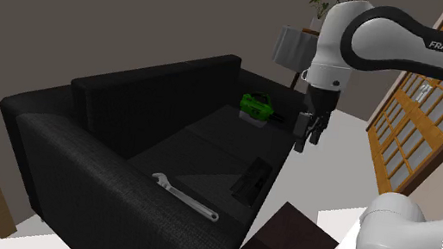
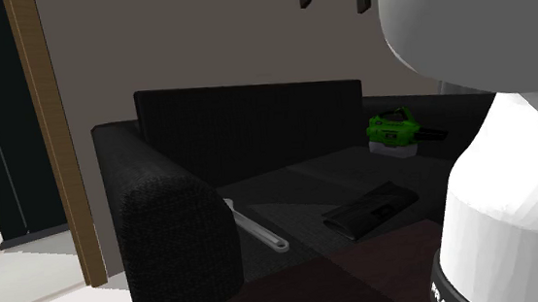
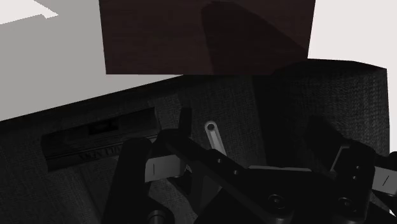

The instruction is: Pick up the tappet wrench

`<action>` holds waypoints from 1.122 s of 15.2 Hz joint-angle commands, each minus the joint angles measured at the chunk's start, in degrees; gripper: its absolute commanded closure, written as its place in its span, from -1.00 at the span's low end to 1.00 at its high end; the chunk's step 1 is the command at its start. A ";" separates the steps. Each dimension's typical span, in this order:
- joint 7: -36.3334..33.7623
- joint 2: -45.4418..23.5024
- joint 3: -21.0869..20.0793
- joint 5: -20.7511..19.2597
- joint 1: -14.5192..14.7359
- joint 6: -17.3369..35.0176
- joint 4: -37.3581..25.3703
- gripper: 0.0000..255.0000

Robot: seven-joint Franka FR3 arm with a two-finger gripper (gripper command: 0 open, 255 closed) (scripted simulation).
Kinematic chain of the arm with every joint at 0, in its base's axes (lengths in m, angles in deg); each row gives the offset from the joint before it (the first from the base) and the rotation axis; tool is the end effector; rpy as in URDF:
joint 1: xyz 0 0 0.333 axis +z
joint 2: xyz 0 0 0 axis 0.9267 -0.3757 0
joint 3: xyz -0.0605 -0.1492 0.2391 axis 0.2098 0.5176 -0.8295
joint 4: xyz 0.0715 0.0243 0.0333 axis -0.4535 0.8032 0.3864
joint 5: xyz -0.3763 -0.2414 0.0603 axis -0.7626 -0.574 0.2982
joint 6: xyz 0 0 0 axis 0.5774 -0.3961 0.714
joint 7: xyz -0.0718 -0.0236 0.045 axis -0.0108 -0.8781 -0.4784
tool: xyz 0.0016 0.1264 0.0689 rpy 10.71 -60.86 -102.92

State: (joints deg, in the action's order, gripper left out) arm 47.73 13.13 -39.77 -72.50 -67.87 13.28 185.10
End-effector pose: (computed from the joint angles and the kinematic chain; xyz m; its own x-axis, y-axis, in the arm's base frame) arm 0.3498 -0.0251 0.4914 0.9794 -0.0493 -0.1960 -0.0593 -0.9972 -0.0451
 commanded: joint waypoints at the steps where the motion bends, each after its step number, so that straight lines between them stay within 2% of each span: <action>1: 0.00 0.00 0.00 0.00 0.00 0.00 0.00 -1.00; 9: 2.68 -8.50 -0.06 -0.27 1.91 19.04 8.09 -1.00; 17: 5.33 -23.19 -0.23 -0.04 3.97 38.60 10.51 -1.00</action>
State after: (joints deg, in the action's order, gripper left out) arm 52.43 -7.88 -40.17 -72.45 -64.02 48.84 195.29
